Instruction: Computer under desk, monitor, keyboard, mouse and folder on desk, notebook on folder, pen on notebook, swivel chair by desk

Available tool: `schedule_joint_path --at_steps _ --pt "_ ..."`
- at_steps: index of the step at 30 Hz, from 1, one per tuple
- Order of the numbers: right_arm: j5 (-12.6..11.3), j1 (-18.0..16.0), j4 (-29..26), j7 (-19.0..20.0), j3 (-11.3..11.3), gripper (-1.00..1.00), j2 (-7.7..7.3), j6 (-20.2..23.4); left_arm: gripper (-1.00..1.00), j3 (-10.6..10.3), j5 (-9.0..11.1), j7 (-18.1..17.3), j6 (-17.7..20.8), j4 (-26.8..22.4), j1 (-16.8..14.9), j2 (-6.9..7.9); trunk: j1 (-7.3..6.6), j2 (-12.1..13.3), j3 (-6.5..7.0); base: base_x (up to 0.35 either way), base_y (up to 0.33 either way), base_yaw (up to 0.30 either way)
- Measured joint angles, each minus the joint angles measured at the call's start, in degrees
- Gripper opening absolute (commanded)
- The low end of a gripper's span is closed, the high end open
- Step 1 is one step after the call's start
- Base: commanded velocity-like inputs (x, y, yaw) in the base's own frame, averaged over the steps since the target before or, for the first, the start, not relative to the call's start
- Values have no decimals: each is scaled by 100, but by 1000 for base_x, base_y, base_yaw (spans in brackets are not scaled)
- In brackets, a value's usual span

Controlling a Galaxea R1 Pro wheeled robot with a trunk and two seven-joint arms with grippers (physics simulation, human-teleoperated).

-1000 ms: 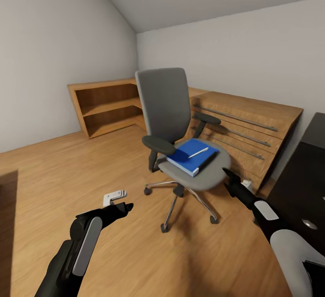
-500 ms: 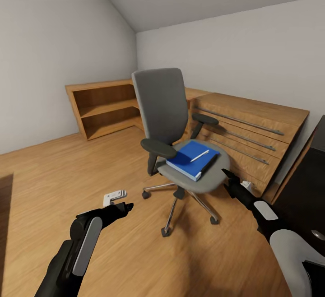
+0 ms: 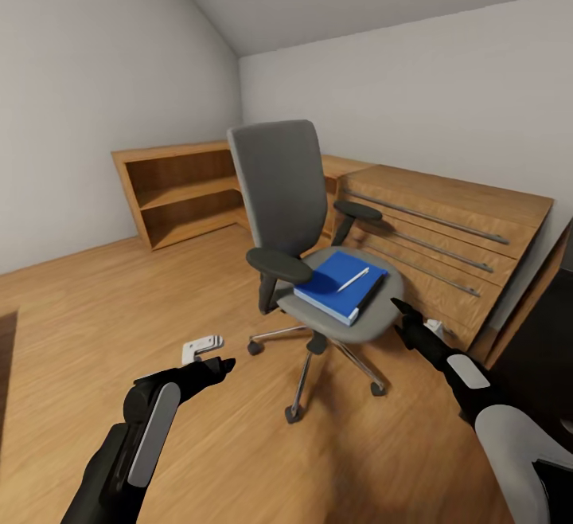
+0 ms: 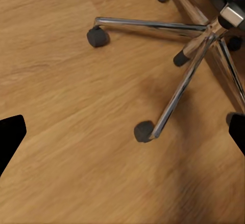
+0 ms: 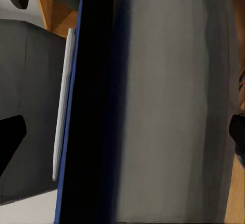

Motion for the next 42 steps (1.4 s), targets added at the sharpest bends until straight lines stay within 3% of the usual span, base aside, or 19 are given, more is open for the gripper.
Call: schedule_joint_path --at_steps 13,24,27,40,42 --pt "7 0 0 -6 7 100 9 -8 100 0 1 -7 0 0 0 0 0 0 0 111 0 0" --pt "8 0 2 -19 7 100 8 -12 100 0 4 -1 0 1 0 0 2 0 0 -179 0 0" --pt "0 0 1 -354 4 100 8 -29 100 0 2 0 0 1 0 0 1 0 0 -22 0 0" --pt "0 0 6 -604 9 100 8 -37 100 0 1 0 0 1 0 0 4 0 0 -155 0 0" --pt "4 0 10 -879 26 100 12 -42 100 0 1 0 0 1 0 0 4 0 0 -322 0 0"
